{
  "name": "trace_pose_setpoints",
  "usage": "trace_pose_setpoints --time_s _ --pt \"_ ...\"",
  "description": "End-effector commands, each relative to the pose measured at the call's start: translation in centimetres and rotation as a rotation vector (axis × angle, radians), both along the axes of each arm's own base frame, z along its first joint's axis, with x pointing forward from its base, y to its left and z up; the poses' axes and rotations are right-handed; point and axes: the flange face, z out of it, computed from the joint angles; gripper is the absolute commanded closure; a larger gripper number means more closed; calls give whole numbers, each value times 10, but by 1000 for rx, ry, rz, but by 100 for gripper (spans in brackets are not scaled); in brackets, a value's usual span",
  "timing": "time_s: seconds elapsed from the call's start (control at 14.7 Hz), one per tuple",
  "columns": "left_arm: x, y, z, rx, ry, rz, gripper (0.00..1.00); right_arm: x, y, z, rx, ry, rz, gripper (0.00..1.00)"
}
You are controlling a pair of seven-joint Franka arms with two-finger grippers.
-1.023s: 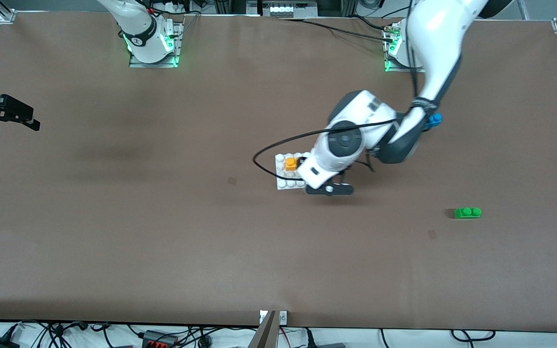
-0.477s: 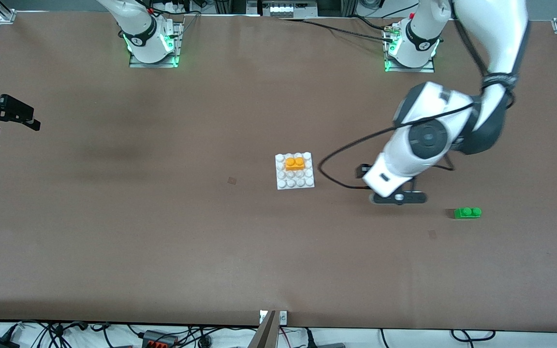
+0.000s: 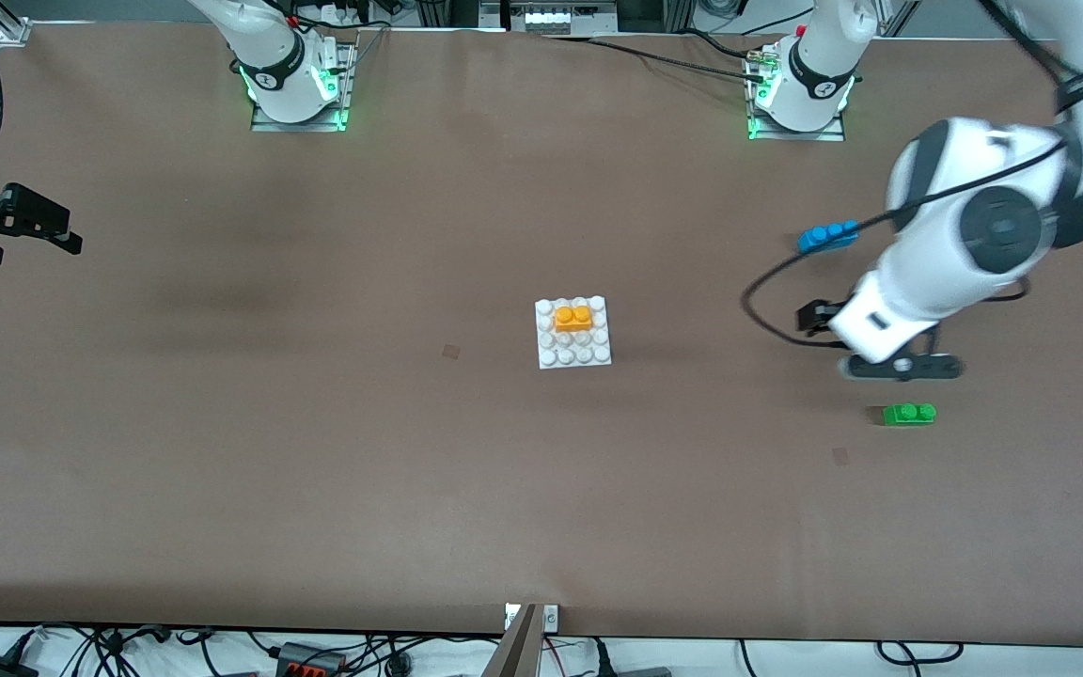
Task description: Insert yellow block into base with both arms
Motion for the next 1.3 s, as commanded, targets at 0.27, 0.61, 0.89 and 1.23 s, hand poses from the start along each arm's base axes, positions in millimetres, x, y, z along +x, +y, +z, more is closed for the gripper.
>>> trace_pose_setpoints --time_s 0.27,0.61,0.89,1.23 --pt "-35 59 78 -50 32 -7 0 -9 4 7 -5 1 -22 0" --pt "-25 66 123 -47 -9 21 0 -12 5 8 -15 -1 -29 0" --pt "-26 77 149 -47 -55 47 0 -13 11 8 -25 3 -55 0" --pt "-23 103 144 -68 -58 90 0 -24 22 8 -42 2 -62 0"
